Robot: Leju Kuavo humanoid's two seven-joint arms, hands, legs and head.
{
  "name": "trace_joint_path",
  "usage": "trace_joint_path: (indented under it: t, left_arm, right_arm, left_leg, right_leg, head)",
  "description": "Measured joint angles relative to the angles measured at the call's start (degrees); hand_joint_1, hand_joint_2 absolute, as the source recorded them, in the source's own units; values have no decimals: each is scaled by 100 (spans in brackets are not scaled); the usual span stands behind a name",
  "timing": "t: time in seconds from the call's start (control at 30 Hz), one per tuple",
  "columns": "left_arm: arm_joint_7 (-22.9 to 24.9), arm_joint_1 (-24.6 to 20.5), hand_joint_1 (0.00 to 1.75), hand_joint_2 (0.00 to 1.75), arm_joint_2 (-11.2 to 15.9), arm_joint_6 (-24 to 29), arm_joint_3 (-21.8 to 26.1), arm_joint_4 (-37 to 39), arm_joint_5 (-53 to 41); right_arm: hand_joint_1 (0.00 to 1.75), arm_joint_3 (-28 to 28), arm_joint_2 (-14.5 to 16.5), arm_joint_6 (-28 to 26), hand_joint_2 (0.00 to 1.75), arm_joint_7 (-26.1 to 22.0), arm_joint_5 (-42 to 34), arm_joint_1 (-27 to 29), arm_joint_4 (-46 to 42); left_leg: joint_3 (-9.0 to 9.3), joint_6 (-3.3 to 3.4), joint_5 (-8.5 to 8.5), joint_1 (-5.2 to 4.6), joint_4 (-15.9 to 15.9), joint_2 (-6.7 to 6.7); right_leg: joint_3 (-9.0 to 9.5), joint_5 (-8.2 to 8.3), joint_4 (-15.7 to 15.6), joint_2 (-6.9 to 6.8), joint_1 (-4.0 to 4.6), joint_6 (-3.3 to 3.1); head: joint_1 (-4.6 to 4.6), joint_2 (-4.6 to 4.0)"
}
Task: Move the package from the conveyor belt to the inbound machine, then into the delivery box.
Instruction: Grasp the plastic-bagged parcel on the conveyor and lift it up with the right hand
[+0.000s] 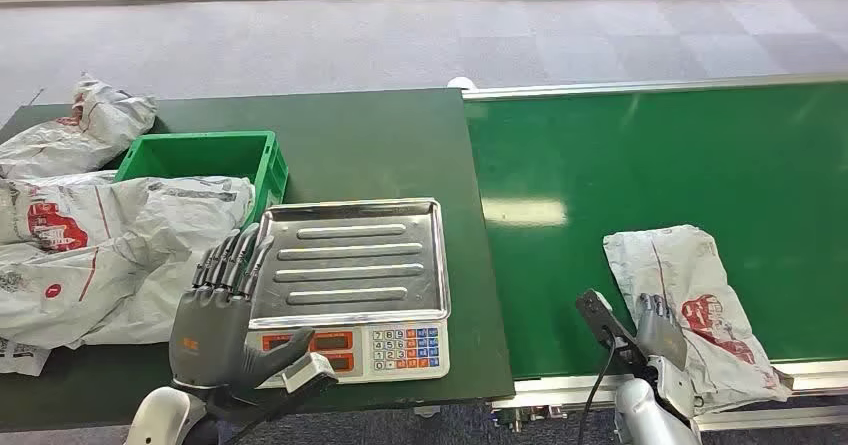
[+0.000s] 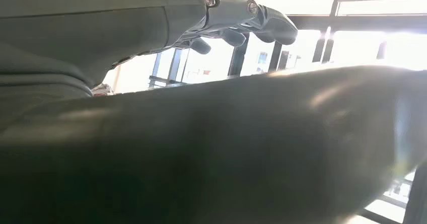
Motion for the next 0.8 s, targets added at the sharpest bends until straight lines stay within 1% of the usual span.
trace_joint_path:
  t: [0.13,0.17,0.27,0.37,0.53,0.67,0.8]
  left_arm:
    - [-34,-29,0,0,-11,27,-52,38,119]
    - [-51,-27,0,0,-14,38,-65,46,144]
    - [-86,-27,0,0,-15,77,-79,77,190]
    - [-119,-28,0,0,-15,129,-93,108,245]
    - [-176,-35,0,0,-15,142,-100,135,326]
    - [-223,-52,0,0,-15,152,-102,150,415]
    - [-247,-59,0,0,-15,178,-102,149,488]
  right_arm:
    - [0,113,-9,-2,175,471,193,-3,77]
    - [0,136,-16,1,175,522,238,11,79]
    - [0,152,-28,-75,175,542,352,66,63]
    - [0,153,-38,-161,175,551,499,141,-7]
    - [0,157,-66,-26,175,656,693,174,-84]
    - [175,175,-71,105,175,792,809,151,-84]
    - [175,219,-71,74,175,1030,1027,148,-79]
  left_leg:
    - [80,18,-8,-1,0,-26]
    - [108,23,-10,-1,1,-36]
    - [153,32,-14,-2,1,-55]
    - [161,38,-19,-3,2,-75]
    - [162,44,-25,-3,2,-80]
    - [169,50,-30,-2,1,-80]
    - [179,60,-36,-3,1,-82]
  right_leg:
    - [89,-24,-19,-30,0,16]
    - [115,-27,-26,-39,0,21]
    - [147,-30,-34,-51,0,27]
    - [162,-36,-40,-66,-1,32]
    - [169,-40,-50,-70,0,36]
    - [180,-47,-57,-70,0,41]
    - [195,-54,-60,-72,-1,49]
  head:
    - [2,0]
    - [2,0]
    - [2,0]
    - [2,0]
    - [2,0]
    - [2,0]
    - [2,0]
